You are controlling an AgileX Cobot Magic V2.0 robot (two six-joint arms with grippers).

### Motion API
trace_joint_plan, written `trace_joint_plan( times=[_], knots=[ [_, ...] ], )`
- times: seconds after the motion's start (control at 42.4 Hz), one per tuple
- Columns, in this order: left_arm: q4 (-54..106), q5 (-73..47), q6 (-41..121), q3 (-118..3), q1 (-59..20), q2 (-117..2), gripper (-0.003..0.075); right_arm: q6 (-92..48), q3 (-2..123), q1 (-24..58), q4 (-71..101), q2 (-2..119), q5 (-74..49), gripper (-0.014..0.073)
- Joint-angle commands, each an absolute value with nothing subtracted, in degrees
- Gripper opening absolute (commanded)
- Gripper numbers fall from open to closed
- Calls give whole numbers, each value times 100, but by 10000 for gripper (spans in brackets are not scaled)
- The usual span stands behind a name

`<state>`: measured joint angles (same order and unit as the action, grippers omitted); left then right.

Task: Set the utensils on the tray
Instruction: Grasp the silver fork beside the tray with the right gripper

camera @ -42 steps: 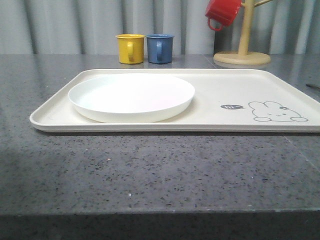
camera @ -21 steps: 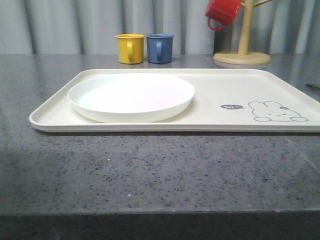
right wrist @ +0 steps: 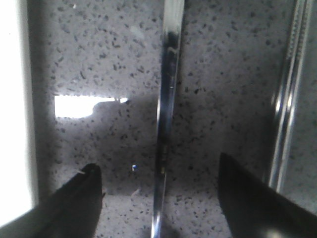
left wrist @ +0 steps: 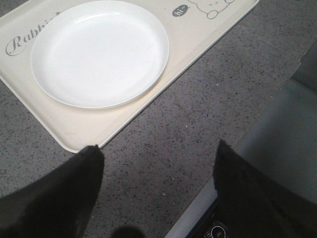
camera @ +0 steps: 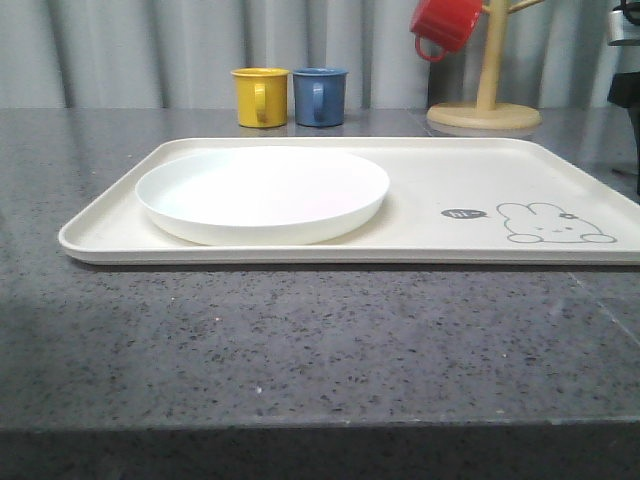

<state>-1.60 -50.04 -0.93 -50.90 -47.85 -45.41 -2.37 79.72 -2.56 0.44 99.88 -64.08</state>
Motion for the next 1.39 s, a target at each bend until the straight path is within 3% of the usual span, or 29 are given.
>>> trace_joint_plan(
  times=[0.0,0.236,0.448,0.542,1.037,1.366],
  knots=[
    [-173,-4610,-158,-5235,-4836,-4517,471,-319,8165,-288,53,9825,-6376,447],
    [-173,-4610,-158,-5235,-4836,-4517,471,-319,8165,-288,65,9862,-6417,305],
    [-173,-4610,-158,-5235,-4836,-4517,471,-319,8165,-288,328,9842,-6467,76],
    [-173,-4610,-158,-5235,-4836,-4517,471,-319,8165,-288,351,9842,-6493,15],
    [-173,-4610,-158,-5235,-4836,-4517,471,-313,8635,-213,597,9602,-7189,-1],
    [-173,-4610,-158,-5235,-4836,-4517,471,34,9385,1279,929,9288,-7649,-1]
  ],
)
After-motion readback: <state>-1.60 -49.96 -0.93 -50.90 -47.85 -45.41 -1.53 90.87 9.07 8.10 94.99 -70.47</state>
